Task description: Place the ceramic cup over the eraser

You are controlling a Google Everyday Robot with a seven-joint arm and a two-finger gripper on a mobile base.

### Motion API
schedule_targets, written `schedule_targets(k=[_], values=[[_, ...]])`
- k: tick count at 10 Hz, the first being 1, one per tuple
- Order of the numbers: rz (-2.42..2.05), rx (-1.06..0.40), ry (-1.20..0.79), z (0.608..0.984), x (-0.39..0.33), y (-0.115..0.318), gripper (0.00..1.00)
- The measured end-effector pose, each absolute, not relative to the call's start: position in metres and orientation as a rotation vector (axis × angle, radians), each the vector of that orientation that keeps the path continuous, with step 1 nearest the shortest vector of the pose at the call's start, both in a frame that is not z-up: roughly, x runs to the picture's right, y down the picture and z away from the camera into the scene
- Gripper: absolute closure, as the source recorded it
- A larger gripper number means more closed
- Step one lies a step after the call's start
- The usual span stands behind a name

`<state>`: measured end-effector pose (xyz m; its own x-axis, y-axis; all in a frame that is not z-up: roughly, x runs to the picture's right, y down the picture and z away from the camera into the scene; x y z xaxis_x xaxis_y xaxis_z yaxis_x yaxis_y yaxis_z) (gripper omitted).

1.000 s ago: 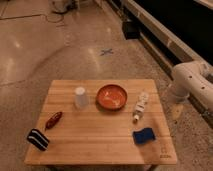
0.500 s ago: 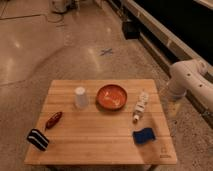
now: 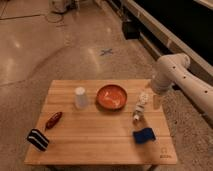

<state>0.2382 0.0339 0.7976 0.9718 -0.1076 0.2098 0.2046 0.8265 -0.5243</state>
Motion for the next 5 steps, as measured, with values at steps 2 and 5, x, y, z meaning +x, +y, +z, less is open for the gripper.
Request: schedule_targets(k=[2, 5], values=[[-0.219, -0.558, -0.209, 0.806, 0.209, 0.022, 0.2], [-0.311, -0.525, -0.27, 0.808, 0.16, 0.01, 0.2]])
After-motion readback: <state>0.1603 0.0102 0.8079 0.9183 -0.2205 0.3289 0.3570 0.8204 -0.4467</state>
